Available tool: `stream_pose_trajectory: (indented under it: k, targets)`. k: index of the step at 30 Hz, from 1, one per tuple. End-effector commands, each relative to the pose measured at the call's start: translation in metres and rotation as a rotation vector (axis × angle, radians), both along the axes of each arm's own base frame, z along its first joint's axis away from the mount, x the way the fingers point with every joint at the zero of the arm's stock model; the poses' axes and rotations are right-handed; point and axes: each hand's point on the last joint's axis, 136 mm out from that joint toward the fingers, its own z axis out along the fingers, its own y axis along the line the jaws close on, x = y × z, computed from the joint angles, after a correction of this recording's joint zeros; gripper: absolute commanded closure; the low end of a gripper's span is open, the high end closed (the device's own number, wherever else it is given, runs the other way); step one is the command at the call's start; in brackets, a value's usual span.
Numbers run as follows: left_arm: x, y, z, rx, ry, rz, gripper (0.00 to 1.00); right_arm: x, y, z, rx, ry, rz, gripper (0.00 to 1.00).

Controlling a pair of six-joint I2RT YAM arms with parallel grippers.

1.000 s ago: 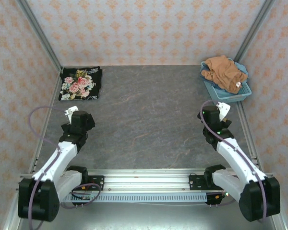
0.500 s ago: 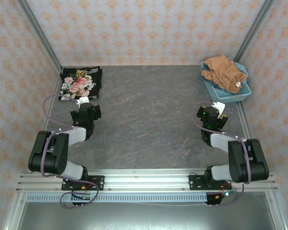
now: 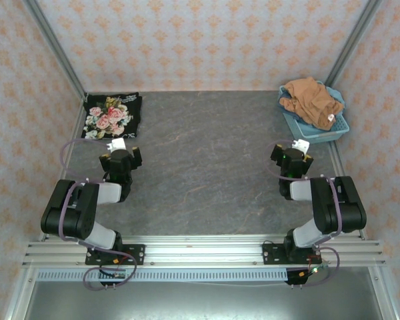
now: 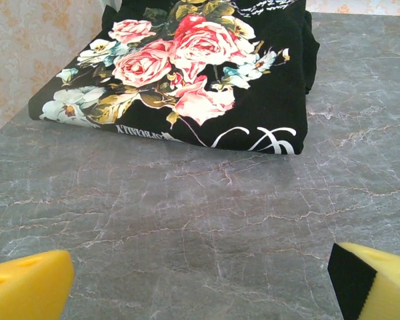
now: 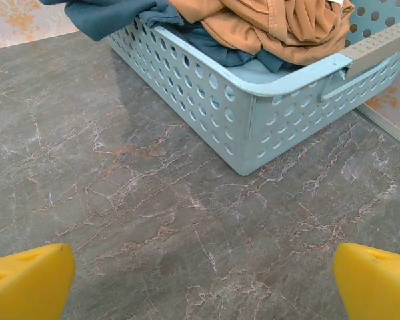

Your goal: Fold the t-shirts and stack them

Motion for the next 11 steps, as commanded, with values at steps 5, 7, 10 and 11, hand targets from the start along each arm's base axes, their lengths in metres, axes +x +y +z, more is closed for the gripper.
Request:
stream_pose_trajectory:
  k: [5,7,10,11]
  targets:
    - [0.0096,-0.0007,0.0180,0.026,-0.055,0.004,0.00,0.0077,0.0046,0.0120,-0.007,-0.040,0.021,0.01]
    - [0.0095,-0.0007,0.0175,0.028,-0.053,0.005,0.00,0.0113,0.0106,0.0102,-0.009,-0.022,0.054,0.01]
    - [0.0096,-0.0007,0.0175,0.029,-0.053,0.004,0.00,0.0103,0.0103,0.0106,-0.008,-0.027,0.055,0.01]
    - [0.0099,-0.0008,0.0178,0.027,-0.054,0.003,0.00,0.0103,0.0105,0.0107,-0.007,-0.028,0.056,0.01]
